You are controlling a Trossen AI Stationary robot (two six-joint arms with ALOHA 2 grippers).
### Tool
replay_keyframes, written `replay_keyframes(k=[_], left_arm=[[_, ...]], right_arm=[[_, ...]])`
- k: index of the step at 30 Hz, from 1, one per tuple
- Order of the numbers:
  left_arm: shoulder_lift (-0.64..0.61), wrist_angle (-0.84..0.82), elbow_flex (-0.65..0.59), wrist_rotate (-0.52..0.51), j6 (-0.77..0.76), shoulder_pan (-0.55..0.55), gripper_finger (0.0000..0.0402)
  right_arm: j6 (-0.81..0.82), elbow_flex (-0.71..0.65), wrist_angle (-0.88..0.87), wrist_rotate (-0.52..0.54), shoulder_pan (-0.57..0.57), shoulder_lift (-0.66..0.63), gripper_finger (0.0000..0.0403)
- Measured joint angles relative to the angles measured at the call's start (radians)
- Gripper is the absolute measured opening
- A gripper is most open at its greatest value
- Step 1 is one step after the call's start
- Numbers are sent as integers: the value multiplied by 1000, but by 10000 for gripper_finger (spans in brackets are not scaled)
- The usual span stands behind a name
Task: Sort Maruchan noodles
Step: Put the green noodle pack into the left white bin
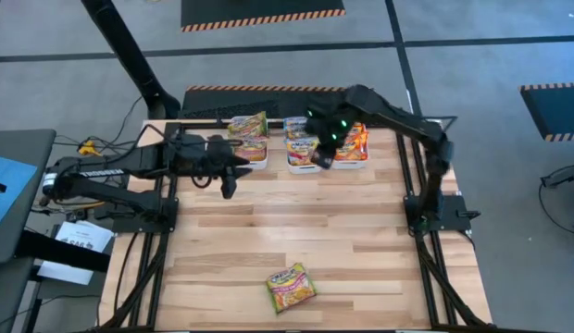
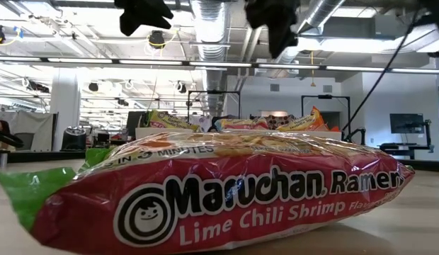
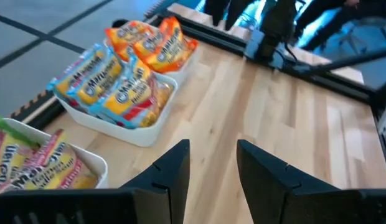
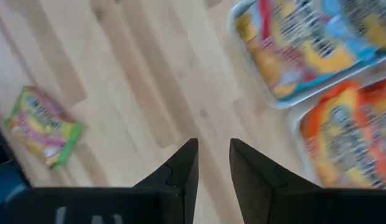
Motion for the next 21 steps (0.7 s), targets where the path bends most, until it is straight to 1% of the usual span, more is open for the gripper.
replay_keyframes(k=[7,10,16,21], left_arm=[[0,-5,0,1,0,-66,117],[0,-7,0,1,0,-83,117],[0,-12,0,1,-24,-101,117],[0,-53,0,3,-63,-118,117]], right_arm=[[251,-336,252,0,162,-239,116],[374,-450,344,1,225,-320,116],[588,-599,465,4,349,-419,116],[664,-682,559,4,457,-434,116]])
